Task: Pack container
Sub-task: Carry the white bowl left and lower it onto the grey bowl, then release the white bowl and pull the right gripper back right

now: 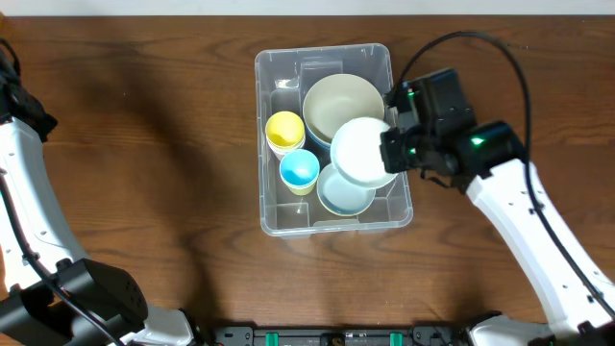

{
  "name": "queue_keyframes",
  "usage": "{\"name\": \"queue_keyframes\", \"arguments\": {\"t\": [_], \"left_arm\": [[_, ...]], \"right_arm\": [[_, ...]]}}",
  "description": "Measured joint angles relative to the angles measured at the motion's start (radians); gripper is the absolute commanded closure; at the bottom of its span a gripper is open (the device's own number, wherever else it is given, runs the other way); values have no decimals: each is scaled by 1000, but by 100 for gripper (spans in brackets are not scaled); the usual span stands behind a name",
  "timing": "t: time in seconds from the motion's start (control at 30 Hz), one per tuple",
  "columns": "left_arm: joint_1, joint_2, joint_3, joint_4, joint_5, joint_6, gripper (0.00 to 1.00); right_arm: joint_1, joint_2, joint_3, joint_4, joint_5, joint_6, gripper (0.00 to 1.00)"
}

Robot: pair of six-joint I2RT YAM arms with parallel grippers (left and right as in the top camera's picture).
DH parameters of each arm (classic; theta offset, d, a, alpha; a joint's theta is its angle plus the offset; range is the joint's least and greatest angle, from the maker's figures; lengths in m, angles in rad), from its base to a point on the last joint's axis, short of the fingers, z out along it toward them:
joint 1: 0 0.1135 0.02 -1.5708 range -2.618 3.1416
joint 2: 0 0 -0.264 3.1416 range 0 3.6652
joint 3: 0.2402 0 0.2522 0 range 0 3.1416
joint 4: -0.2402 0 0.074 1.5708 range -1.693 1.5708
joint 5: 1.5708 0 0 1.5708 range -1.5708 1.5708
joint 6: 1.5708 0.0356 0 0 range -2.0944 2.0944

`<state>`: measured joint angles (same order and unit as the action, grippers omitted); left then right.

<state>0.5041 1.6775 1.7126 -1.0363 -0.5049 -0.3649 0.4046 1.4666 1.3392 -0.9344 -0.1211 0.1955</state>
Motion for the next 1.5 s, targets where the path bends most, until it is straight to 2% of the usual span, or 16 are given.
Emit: {"name": "queue_keyframes", "arguments": {"t": [0.03, 0.1, 0.23, 0.33, 0.47, 0.8, 1.17, 1.33, 1.5], "left_arm": [[0, 0, 0, 0, 0, 0, 2], [0, 0, 0, 0, 0, 0, 2], [0, 0, 0, 0, 0, 0, 2], [0, 0, 0, 0, 0, 0, 2], [0, 0, 0, 0, 0, 0, 2], [0, 0, 0, 0, 0, 0, 2], [0, 0, 0, 0, 0, 0, 2], [0, 0, 0, 0, 0, 0, 2], [0, 0, 0, 0, 0, 0, 2]], "right_arm": [[8, 6, -1, 1, 2, 6, 55], [22, 10, -1, 8, 6, 11, 40], [35, 10, -1, 16, 7, 6, 28], [29, -4, 2, 10, 16, 3, 24], [-7, -74, 19, 4, 35, 5, 1], [-233, -444, 49, -1, 79, 10, 1], [-240, -996, 69, -54, 88, -24, 1], [-240, -1130, 74, -108, 89, -33, 1], [-240, -1146, 72, -179, 110, -40, 1]]}}
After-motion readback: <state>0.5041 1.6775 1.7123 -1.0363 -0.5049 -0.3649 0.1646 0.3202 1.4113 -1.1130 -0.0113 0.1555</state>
